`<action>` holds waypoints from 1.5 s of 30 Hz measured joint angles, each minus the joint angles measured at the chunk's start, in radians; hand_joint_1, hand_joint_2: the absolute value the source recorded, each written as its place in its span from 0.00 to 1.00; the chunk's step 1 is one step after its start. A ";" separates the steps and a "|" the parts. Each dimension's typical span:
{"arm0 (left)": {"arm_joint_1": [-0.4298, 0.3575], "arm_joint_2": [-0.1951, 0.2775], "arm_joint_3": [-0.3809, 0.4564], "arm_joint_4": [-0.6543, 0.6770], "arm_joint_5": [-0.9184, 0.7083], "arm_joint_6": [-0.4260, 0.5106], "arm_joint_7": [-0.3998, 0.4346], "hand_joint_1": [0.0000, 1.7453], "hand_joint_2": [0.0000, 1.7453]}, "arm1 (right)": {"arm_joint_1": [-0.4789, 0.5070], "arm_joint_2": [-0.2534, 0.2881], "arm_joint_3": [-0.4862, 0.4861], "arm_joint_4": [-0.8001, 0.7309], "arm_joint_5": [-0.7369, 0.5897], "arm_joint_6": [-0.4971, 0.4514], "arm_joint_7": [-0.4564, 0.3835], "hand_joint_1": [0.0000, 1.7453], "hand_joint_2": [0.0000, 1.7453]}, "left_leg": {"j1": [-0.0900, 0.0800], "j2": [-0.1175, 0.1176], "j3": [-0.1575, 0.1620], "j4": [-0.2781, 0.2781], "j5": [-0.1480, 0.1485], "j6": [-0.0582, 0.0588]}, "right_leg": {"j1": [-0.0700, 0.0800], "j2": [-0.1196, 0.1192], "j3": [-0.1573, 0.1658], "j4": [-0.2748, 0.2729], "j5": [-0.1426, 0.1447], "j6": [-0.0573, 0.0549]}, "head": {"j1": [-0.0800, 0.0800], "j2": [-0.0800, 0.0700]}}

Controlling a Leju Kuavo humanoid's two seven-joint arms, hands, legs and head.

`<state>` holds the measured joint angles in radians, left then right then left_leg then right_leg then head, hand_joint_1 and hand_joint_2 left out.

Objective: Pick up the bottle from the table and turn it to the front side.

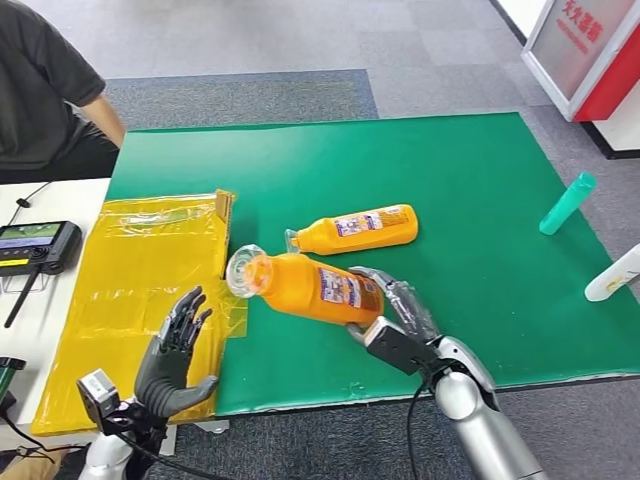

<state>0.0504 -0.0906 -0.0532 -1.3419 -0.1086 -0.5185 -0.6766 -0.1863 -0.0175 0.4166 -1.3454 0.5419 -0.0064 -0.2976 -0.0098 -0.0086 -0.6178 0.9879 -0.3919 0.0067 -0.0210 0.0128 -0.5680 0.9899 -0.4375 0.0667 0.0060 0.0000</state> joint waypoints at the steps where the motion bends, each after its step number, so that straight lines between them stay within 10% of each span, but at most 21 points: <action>1: -0.007 -0.002 -0.010 0.000 0.004 -0.003 0.000 0.00 1.00 | 0.000 0.009 0.007 0.002 0.009 -0.008 -0.001 1.00 1.00 | 0.000 0.000 0.000 0.000 0.000 0.000 | 0.000 0.000 0.000 0.000 0.000 0.000 | 0.000 0.000; 37: -0.083 -0.011 -0.136 0.015 0.077 -0.041 0.009 0.02 1.00 | -0.004 0.098 0.160 0.110 0.080 -0.038 -0.012 1.00 1.00 | 0.000 0.000 0.000 0.000 0.000 0.000 | 0.000 0.000 0.000 0.000 0.000 0.000 | 0.000 0.000; 41: -0.084 -0.009 -0.150 0.016 0.070 -0.041 0.009 0.25 1.00 | -0.008 0.098 0.160 0.116 0.085 -0.038 -0.009 1.00 1.00 | 0.000 0.000 0.000 0.000 0.000 0.000 | 0.000 0.000 0.000 0.000 0.000 0.000 | 0.000 0.000; 45: -0.084 -0.005 -0.163 0.016 0.059 -0.035 0.007 0.92 1.00 | -0.009 0.098 0.160 0.119 0.089 -0.039 -0.003 1.00 1.00 | 0.000 0.000 0.000 0.000 0.000 0.000 | 0.000 0.000 0.000 0.000 0.000 0.000 | 0.000 0.000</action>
<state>-0.0340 -0.0955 -0.2161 -1.3264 -0.0494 -0.5535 -0.6699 -0.1951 0.0809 0.5768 -1.2261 0.6312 -0.0455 -0.3005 -0.0097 -0.0086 -0.6179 0.9879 -0.3921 0.0066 -0.0209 0.0128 -0.5682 0.9899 -0.4377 0.0666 0.0061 0.0000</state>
